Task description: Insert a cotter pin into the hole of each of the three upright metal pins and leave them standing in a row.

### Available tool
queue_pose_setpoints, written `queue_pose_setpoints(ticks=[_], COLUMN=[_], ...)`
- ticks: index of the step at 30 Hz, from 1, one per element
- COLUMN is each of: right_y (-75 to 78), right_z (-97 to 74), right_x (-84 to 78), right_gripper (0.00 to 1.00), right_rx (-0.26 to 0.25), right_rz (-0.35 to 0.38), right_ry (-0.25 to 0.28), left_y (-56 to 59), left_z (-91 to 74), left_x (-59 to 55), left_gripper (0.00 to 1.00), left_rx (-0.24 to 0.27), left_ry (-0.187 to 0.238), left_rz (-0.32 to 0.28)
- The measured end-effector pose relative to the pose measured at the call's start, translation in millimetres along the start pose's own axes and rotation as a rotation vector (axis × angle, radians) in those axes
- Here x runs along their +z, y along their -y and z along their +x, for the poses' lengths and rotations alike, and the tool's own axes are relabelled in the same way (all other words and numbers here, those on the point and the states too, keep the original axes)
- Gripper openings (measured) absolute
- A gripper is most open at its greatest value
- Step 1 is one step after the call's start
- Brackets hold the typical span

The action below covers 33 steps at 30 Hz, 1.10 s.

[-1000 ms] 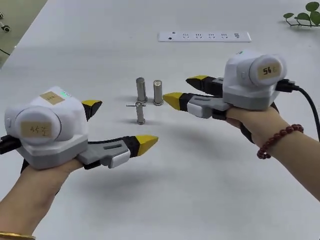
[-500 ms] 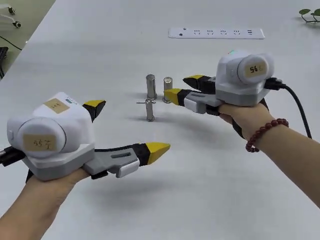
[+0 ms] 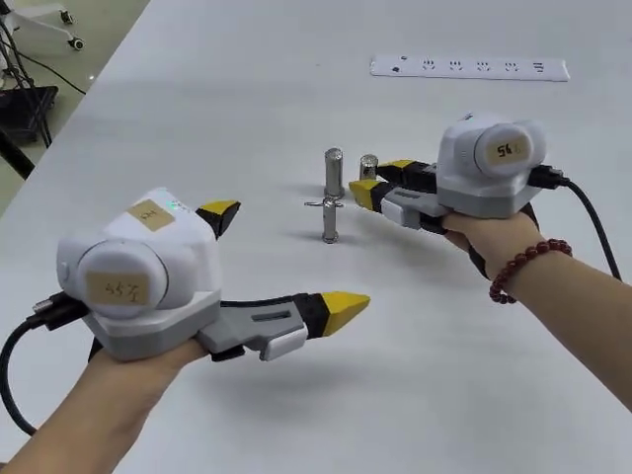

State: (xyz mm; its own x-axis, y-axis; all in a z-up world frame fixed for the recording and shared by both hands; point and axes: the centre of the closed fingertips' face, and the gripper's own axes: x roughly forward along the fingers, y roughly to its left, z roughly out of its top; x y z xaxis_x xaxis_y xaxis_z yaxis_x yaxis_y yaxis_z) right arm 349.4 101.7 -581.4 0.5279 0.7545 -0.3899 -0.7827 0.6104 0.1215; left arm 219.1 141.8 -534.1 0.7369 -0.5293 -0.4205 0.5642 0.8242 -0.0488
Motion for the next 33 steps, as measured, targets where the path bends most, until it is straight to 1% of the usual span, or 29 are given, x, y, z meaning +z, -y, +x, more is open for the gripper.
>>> queue_pose_setpoints(ticks=[2,6,9,11,14,17,19,20,23,26,33], right_y=[0.3,-0.3,5.2,5.3,1.1,1.7,1.8,0.2,1.4,-1.2,0.1], right_z=[2.8,4.8,5.9,6.5,5.1,4.6,4.2,3.7,1.3,-2.3,-12.4], right_x=[-0.4,-1.8,-3.3,-3.0,-1.3,-0.9,-0.2,0.1,0.2,-0.6,-5.7], right_gripper=[0.18,0.13,0.1,0.1,0.09,0.09,0.09,0.08,0.08,0.08,0.08], right_rx=[-0.006,-0.006,-0.021,-0.019,-0.015,-0.02,-0.025,-0.026,-0.045,-0.055,-0.053], right_rz=[0.005,-0.002,0.001,0.012,0.005,-0.012,-0.036,-0.035,-0.046,-0.059,-0.058], right_ry=[-0.002,-0.007,-0.011,-0.007,-0.01,-0.016,-0.022,-0.022,-0.03,-0.04,-0.052], left_y=[1.1,1.9,1.6,0.6,-1.5,-2.5,-2.9,-2.9,-3.1,-6.5,-8.7], left_z=[1.0,2.4,3.3,3.1,2.9,2.4,2.0,2.0,1.9,1.2,-1.3], left_x=[-2.2,-3.0,-5.3,-5.3,-6.9,-7.7,-7.9,-7.8,-7.5,-5.4,-3.5], left_gripper=[0.99,0.99,0.99,0.98,0.98,0.98,0.98,0.98,0.98,0.98,0.98], left_rx=[-0.001,-0.004,-0.004,-0.002,0.006,0.01,0.011,0.011,0.014,0.032,0.042], left_ry=[-0.01,-0.009,-0.02,-0.021,-0.027,-0.031,-0.03,-0.03,-0.028,-0.018,-0.007], left_rz=[0.007,0.007,0.008,0.005,0.006,0.01,0.008,0.009,0.009,0.017,0.015])
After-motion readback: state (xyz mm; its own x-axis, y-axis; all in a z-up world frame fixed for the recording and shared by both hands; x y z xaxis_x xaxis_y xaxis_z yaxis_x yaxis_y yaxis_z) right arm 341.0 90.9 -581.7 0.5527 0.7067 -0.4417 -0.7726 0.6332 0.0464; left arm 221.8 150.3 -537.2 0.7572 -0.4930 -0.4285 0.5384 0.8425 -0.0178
